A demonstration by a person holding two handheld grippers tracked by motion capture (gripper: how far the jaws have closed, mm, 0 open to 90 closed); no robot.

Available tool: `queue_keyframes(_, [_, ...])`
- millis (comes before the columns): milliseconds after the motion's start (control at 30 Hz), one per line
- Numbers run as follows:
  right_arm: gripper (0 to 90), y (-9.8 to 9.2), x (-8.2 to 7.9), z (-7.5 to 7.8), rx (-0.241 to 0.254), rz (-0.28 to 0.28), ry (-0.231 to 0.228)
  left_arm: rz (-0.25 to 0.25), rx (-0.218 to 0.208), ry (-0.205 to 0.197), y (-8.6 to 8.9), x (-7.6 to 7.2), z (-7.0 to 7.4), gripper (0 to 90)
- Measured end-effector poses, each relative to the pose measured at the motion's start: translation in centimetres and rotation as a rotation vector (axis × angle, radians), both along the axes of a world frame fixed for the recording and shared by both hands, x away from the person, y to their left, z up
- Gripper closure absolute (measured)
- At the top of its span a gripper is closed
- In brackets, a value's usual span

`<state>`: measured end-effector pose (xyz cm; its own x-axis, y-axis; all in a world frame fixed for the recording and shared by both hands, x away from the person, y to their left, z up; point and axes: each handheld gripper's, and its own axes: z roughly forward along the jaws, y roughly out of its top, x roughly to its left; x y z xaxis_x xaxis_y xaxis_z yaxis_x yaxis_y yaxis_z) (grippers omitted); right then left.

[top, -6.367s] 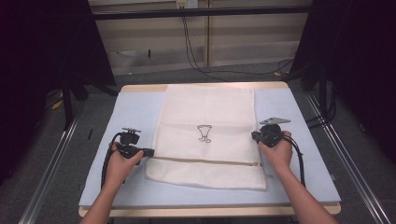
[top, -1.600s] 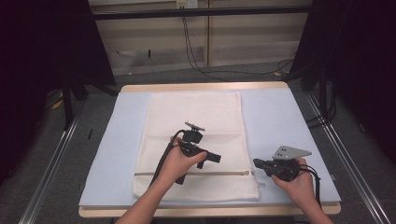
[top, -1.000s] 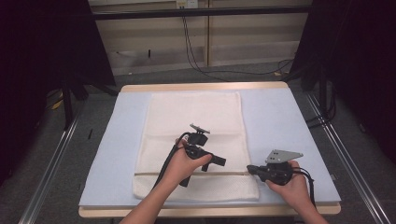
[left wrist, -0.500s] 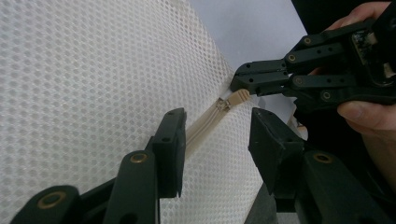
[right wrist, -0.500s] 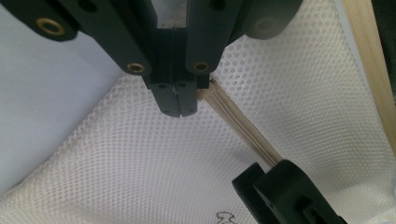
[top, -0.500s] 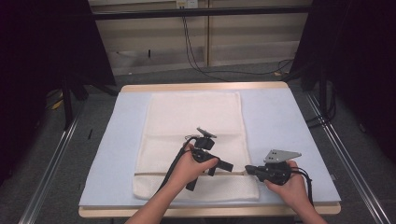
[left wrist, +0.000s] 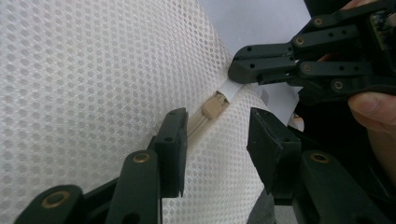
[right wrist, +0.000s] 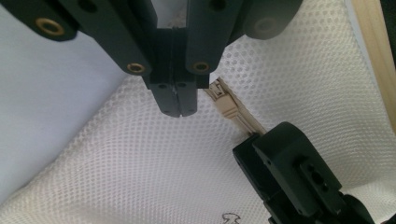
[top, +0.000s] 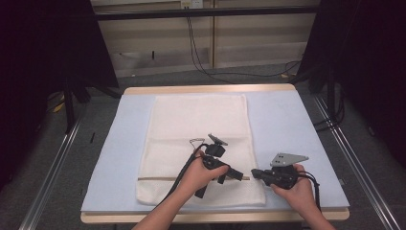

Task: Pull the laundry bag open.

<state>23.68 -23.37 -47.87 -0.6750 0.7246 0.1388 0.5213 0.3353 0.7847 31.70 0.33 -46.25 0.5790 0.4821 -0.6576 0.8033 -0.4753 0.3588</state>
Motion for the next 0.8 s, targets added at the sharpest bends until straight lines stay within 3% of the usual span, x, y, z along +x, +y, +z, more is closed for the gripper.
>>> queue_keyframes(100, [90.0, -0.2, 0.1, -0.1, -0.005, -0.004, 0.006, -0.022, 0.012, -0.002, -0.3, 0.2, -0.4, 59.9])
queue_keyframes(200, [90.0, -0.3, 0.1, -0.2, -0.010, -0.005, 0.011, 0.026, 0.009, 0.018, -1.0, 0.0, -0.8, 61.5])
queue_keyframes(233, [90.0, -0.2, 0.1, -0.2, -0.011, -0.006, 0.012, 0.054, -0.010, 0.033, -1.4, -0.2, -0.9, 62.2])
queue_keyframes(267, [90.0, -0.2, 0.1, -0.3, -0.017, -0.006, 0.010, 0.039, -0.008, 0.032, -1.5, -0.2, -1.0, 62.2])
queue_keyframes(467, [90.0, 0.0, 0.1, -0.4, -0.035, -0.002, 0.007, 0.058, -0.003, 0.059, -2.1, -0.1, -1.4, 67.7])
queue_keyframes(533, [90.0, 0.0, 0.1, -0.5, -0.033, -0.002, 0.009, 0.015, 0.009, 0.072, -1.9, 0.0, -1.4, 69.3])
queue_keyframes(567, [90.0, 0.0, 0.1, -0.5, -0.032, -0.002, 0.008, 0.045, 0.003, 0.067, -2.1, -0.1, -1.5, 70.6])
queue_keyframes(800, [90.0, 0.0, 0.0, -0.5, -0.042, 0.004, 0.006, 0.052, 0.024, 0.064, -2.1, 0.1, -1.7, 82.0])
